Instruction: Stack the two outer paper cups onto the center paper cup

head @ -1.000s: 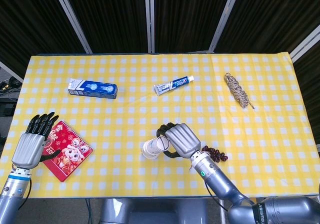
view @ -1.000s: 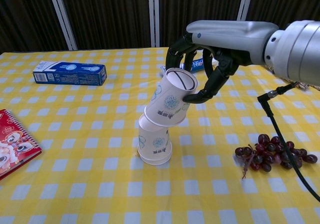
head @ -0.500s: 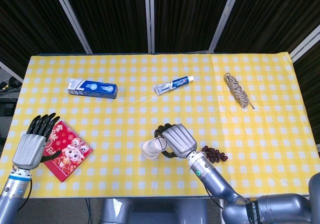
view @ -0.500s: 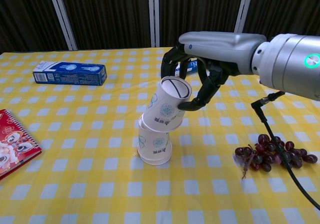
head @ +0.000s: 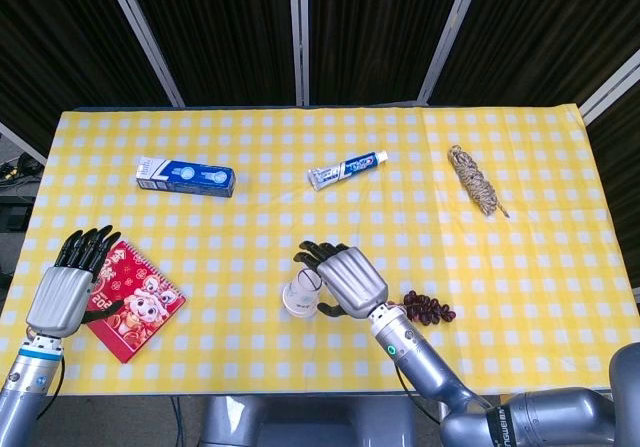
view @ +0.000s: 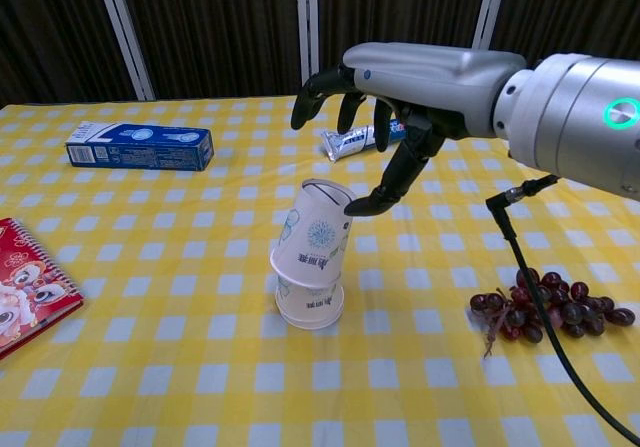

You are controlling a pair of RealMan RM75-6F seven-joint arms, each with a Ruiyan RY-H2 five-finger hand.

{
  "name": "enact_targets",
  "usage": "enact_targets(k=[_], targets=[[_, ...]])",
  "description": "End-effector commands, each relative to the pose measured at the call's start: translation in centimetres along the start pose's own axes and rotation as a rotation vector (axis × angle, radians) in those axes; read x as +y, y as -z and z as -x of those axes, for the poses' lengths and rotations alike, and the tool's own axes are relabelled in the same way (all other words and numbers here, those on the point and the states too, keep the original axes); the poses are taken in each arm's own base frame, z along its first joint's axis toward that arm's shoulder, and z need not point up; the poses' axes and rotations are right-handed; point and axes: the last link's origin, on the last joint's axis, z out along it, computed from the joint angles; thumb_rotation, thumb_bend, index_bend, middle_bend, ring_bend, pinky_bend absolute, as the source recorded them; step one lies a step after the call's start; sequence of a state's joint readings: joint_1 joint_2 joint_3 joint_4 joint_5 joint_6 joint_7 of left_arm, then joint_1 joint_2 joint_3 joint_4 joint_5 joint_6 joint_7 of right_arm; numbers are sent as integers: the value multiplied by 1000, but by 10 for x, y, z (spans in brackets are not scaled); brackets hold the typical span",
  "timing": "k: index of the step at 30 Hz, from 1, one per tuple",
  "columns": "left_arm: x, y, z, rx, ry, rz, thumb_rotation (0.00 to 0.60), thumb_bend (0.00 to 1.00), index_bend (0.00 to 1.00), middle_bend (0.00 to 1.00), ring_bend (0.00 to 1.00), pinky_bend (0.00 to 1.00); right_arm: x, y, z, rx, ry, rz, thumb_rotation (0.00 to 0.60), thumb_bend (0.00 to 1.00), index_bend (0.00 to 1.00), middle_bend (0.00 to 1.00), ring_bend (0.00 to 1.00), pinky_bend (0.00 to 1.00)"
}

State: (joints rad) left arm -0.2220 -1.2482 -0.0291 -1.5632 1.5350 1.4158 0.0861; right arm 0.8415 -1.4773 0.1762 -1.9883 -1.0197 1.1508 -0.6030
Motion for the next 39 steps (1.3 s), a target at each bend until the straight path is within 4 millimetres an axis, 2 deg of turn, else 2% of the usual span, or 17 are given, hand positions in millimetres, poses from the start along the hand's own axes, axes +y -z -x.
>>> enact_targets(k=[1, 8, 14, 21, 26, 28, 30, 33, 36, 39], targets=[[1, 1, 0, 0, 0, 2, 600, 123, 0, 0, 0, 0, 5, 3, 0, 2, 20, 15, 600, 76, 260, 166, 256, 405], [0, 1, 0, 3, 1, -2, 600, 123, 0, 0, 0, 0, 17, 7, -4, 32, 33, 53, 600, 75, 262, 169, 255, 394], [2, 1, 1, 5, -1, 5, 600, 123, 0, 0, 0, 0, 35, 4, -5, 93, 113, 124, 600, 74, 265, 149, 239, 335], [2, 1, 2, 1, -6, 2, 600, 123, 0, 0, 0, 0, 40, 4, 2, 98, 136, 145, 600, 73, 265, 148, 239, 330], [-1, 0, 4, -6, -7, -9, 600, 123, 0, 0, 0, 0, 59, 16, -1, 129, 140, 189, 600, 73, 266, 145, 230, 317], [-2, 0, 4, -8, -10, -13, 600, 124, 0, 0, 0, 0, 74, 27, -3, 150, 144, 222, 600, 73, 261, 132, 207, 289], [-4, 1, 6, -9, -10, -19, 600, 124, 0, 0, 0, 0, 102, 50, -2, 170, 126, 286, 600, 72, 236, 81, 131, 228], [-6, 2, 7, -9, -13, -25, 600, 123, 0, 0, 0, 0, 126, 74, 1, 178, 95, 328, 600, 71, 141, 7, 15, 105], [-11, 5, 12, -20, -20, -43, 600, 122, 0, 0, 0, 0, 160, 114, 8, 172, 44, 398, 600, 69, 34, 0, 0, 9], [-15, 8, 15, -27, -27, -56, 600, 120, 0, 0, 0, 0, 182, 145, 14, 186, 34, 430, 600, 68, 0, 0, 0, 0]])
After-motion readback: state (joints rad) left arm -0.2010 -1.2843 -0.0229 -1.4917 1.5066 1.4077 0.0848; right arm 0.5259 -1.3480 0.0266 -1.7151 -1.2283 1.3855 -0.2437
